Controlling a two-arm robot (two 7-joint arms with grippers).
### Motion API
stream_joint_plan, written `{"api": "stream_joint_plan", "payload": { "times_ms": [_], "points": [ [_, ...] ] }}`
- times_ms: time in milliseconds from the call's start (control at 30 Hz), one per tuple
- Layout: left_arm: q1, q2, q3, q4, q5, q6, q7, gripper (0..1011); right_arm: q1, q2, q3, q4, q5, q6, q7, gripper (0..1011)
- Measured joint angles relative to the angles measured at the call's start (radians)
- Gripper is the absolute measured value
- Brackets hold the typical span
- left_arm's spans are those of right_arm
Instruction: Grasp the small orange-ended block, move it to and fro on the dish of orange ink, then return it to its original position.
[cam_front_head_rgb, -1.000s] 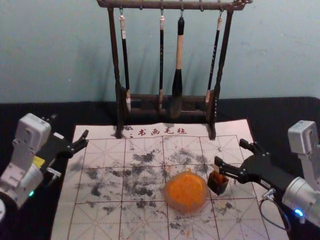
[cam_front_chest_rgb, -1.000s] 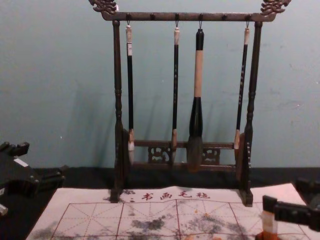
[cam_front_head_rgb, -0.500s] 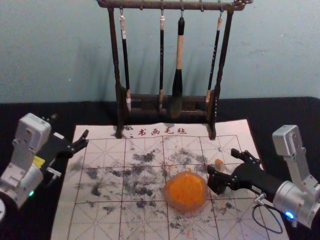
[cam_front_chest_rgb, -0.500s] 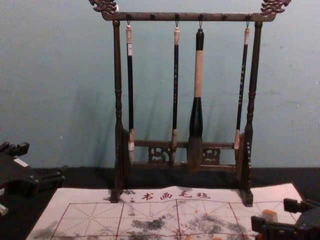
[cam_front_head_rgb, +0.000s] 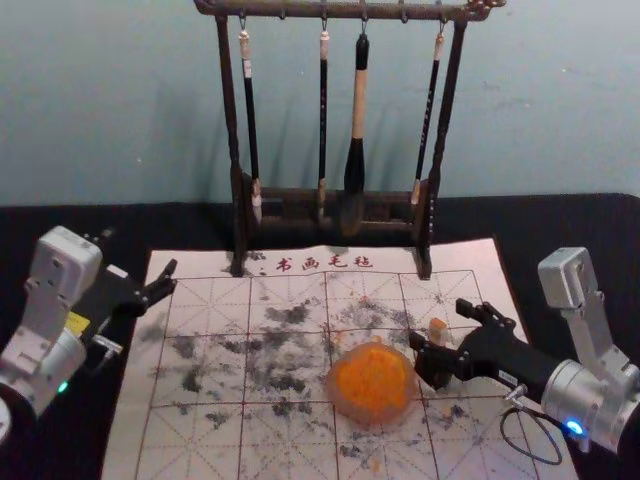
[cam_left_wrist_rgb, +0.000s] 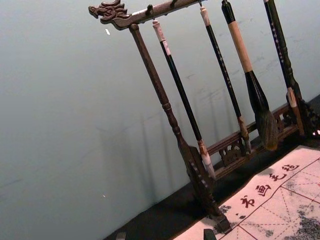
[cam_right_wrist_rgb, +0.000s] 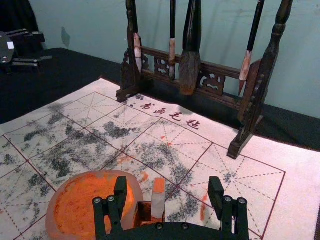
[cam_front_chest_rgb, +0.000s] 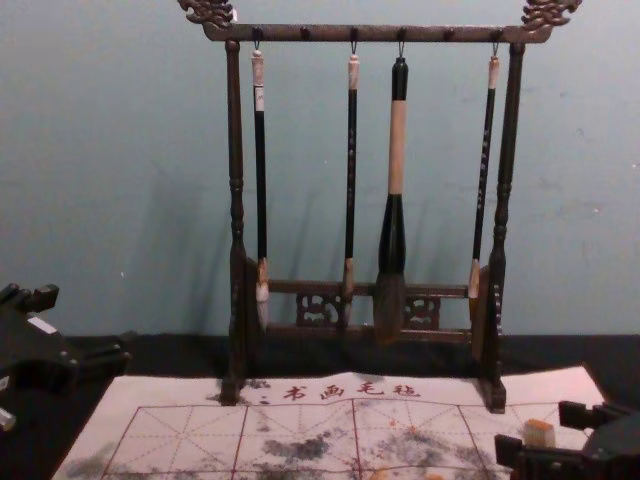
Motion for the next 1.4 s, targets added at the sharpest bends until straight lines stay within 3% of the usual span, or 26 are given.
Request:
{"api": "stream_joint_plan", "payload": {
  "times_ms": [467, 867, 1400],
  "points": [
    [0.0, 0.0, 0.0, 0.0, 0.0, 0.0, 0.0, 1001, 0.0, 0.001, 0.0, 0.0, 0.0, -0.002, -0.003, 985],
    [0.0, 0.0, 0.0, 0.0, 0.0, 0.0, 0.0, 1001, 0.0, 0.001, -0.001, 0.0, 0.0, -0.004, -0.005, 684],
    [0.0, 0.0, 0.0, 0.0, 0.0, 0.0, 0.0, 1001, 0.0, 0.001, -0.001, 0.0, 0.0, -0.005, -0.005, 161]
  ]
}}
